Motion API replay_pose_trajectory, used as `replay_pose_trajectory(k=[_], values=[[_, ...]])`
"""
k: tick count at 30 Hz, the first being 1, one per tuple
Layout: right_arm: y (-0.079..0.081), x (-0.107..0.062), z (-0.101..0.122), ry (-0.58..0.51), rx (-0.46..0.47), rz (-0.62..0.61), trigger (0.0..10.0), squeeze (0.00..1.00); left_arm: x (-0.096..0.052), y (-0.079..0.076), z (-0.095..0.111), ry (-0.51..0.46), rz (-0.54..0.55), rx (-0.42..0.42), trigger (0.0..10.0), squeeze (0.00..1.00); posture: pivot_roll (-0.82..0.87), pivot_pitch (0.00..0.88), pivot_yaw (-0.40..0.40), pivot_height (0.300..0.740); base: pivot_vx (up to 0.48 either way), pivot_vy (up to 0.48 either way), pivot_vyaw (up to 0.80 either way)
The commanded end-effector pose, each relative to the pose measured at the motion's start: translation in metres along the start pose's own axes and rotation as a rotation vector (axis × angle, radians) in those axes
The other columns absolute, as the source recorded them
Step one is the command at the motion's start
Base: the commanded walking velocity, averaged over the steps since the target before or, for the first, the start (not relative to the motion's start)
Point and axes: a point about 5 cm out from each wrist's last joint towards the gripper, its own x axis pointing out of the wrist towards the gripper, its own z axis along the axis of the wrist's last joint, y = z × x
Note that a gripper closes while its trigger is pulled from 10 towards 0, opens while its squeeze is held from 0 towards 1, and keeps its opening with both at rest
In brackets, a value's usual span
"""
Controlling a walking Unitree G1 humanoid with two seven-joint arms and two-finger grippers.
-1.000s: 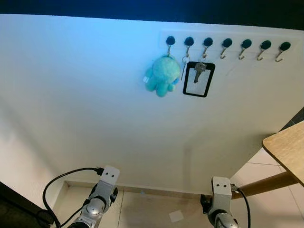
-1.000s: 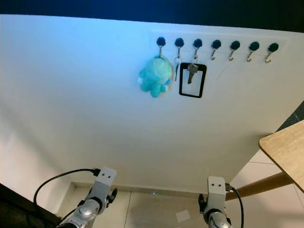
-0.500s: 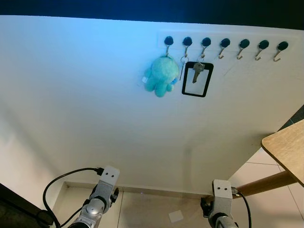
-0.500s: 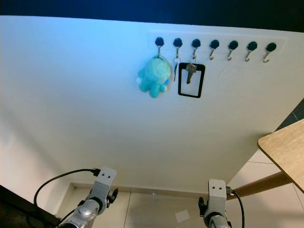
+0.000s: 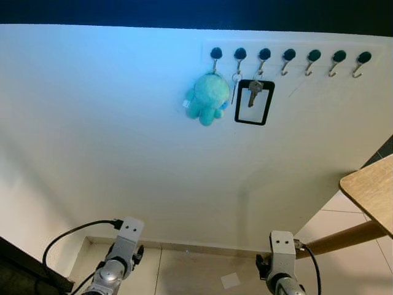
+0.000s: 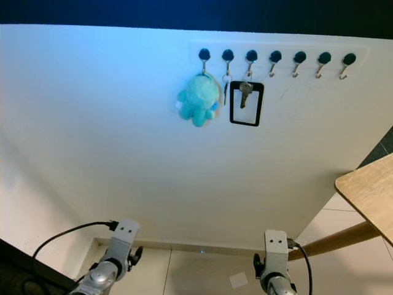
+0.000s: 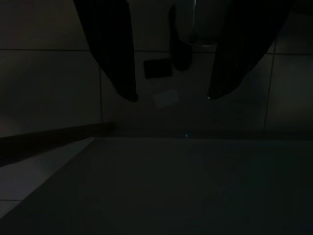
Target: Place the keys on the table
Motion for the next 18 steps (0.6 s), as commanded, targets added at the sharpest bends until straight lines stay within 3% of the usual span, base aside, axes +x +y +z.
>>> replay_pose_trajectory(k=[1,11,14,18], values=[[0.002,-0.002,-0.007,0.028,-0.002,0.006,10.0,0.00,-0.002,0.010,-0.001,-0.008,0.018,0.000,10.0,0.00,0.03,0.001,-0.019,0.740,0.000,0.000,0.00],[0.001,-0.002,-0.005,0.022,-0.007,0.018,10.0,0.00,-0.001,0.016,0.004,-0.017,0.019,0.029,10.0,0.00,0.05,0.030,-0.048,0.740,0.000,0.000,0.00],[-0.002,-0.002,-0.006,0.030,-0.031,0.011,10.0,0.00,0.003,0.018,0.016,-0.032,0.027,0.024,10.0,0.00,0.06,0.043,-0.038,0.740,0.000,0.000,0.00],[-0.005,-0.002,-0.006,0.023,0.016,-0.008,10.0,0.00,0.007,0.013,0.026,-0.064,0.010,0.026,10.0,0.00,0.07,0.043,-0.035,0.740,0.000,0.000,0.00]])
